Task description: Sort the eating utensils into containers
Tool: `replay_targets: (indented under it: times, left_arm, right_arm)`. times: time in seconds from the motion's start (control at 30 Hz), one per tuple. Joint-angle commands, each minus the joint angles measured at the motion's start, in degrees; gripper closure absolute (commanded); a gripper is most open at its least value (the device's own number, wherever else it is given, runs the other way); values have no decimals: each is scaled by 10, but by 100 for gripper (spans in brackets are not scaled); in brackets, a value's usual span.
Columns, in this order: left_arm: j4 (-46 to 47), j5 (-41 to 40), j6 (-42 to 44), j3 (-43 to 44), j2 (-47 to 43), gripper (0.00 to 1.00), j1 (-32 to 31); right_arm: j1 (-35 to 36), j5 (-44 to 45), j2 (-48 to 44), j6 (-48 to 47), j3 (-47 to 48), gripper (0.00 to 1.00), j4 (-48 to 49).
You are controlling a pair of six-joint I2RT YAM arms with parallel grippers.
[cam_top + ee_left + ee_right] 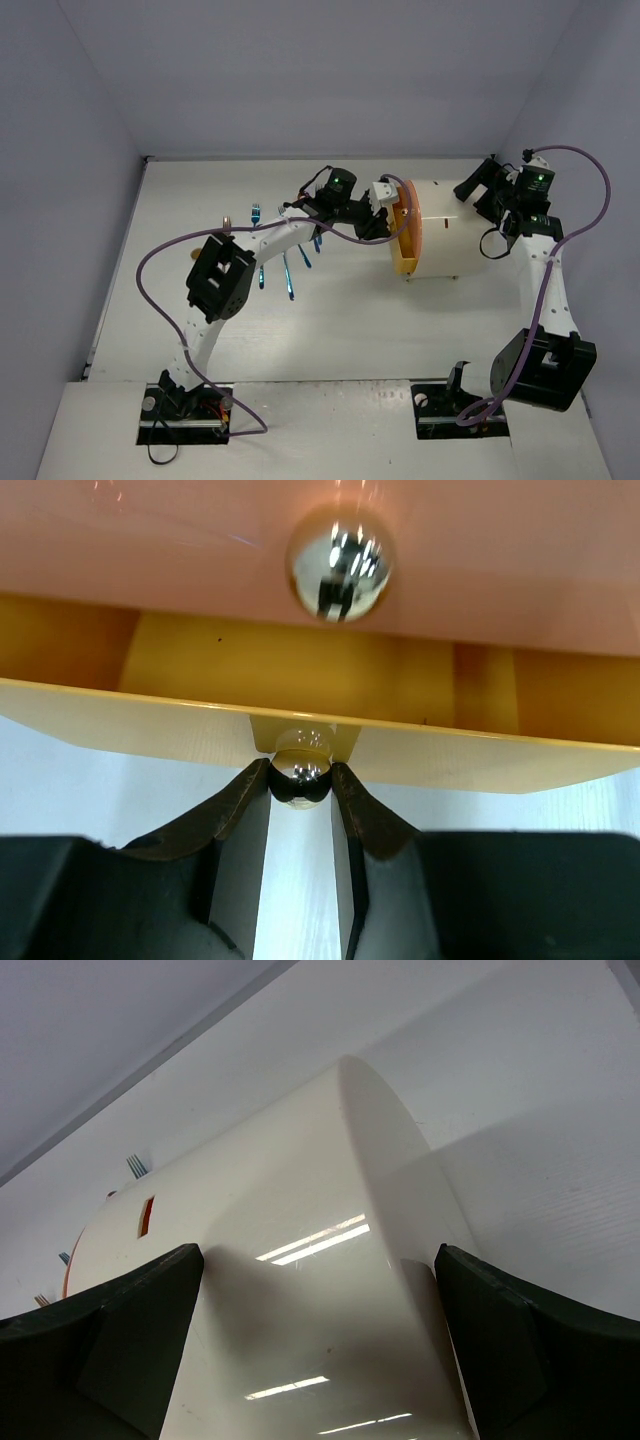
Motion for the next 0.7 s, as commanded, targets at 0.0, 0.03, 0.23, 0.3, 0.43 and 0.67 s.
replay_targets:
  times: [0.0, 0.03, 0.23, 0.3, 0.43, 0.67]
  left_arm:
    - [51, 0, 15, -15, -82, 100, 18]
    - [52, -1, 15, -22, -86, 100, 20]
    - [61, -3, 14, -85, -122, 100, 37]
    - [63, -1, 14, -98, -133, 100, 42]
    - [63, -5, 19, -121, -147, 100, 46]
    - [63, -3, 20, -160, -172, 100, 63]
  right_arm:
    - [8, 18, -12, -18, -9, 2, -22]
    - [8, 20, -12, -18, -8, 2, -22]
    - [8, 27, -14, -18, -9, 2, -22]
    - [8, 29, -16, -19, -9, 2, -22]
    - [8, 30, -16, -19, -11, 2, -22]
    - [7, 39, -19, -22, -12, 2, -22]
